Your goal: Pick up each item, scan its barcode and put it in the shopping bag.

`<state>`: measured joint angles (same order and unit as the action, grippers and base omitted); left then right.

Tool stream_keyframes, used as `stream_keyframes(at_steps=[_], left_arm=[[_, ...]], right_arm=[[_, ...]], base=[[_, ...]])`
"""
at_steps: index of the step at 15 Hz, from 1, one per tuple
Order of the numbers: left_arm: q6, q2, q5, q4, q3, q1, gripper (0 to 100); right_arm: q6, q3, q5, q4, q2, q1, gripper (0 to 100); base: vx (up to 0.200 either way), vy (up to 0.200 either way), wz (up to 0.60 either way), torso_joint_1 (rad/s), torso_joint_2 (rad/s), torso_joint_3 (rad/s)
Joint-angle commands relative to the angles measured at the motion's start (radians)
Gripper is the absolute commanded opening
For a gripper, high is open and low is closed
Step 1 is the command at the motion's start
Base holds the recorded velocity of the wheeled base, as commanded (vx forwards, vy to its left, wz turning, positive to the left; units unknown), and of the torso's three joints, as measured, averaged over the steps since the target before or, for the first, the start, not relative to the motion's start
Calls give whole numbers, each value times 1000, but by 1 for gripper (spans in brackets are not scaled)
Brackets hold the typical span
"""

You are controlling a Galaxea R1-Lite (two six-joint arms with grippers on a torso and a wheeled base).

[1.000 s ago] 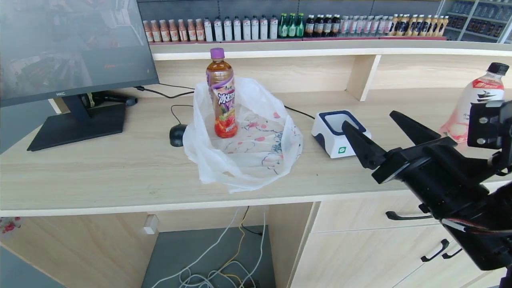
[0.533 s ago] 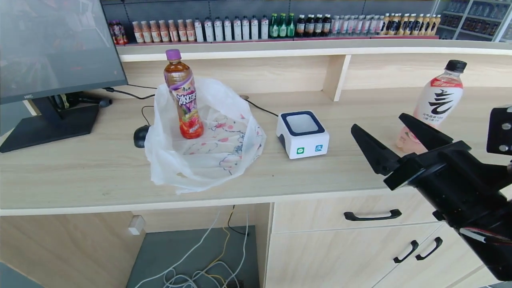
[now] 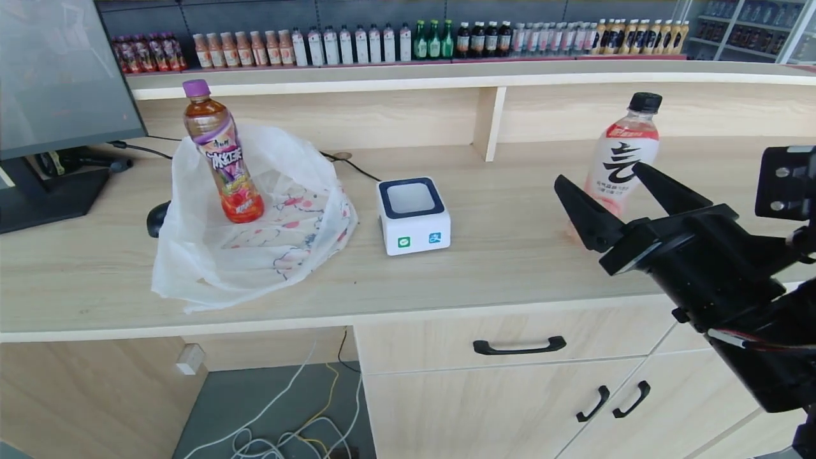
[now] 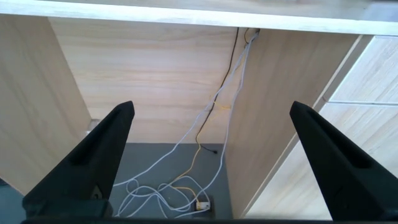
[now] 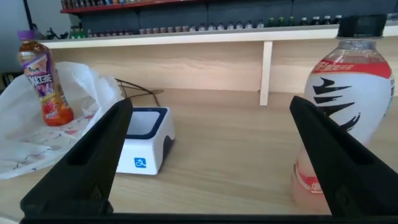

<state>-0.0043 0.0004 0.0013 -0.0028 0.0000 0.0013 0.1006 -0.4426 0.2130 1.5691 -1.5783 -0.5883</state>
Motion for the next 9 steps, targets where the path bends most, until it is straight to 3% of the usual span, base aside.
stream_keyframes(at_steps=[1,7,9], left_arm=[[0,0,0,0,0,0,100],[0,0,0,0,0,0,100],[1,0,0,0,0,0,100]], right_arm=[[1,-5,0,2,-11,2,100],[2,-5,0,2,-14,16,100],[8,-15,0,2,-32,15,100]], base=[[0,-200,0,-7,2,-2],[0,-200,0,5,5,3],[0,0,0,0,0,0]])
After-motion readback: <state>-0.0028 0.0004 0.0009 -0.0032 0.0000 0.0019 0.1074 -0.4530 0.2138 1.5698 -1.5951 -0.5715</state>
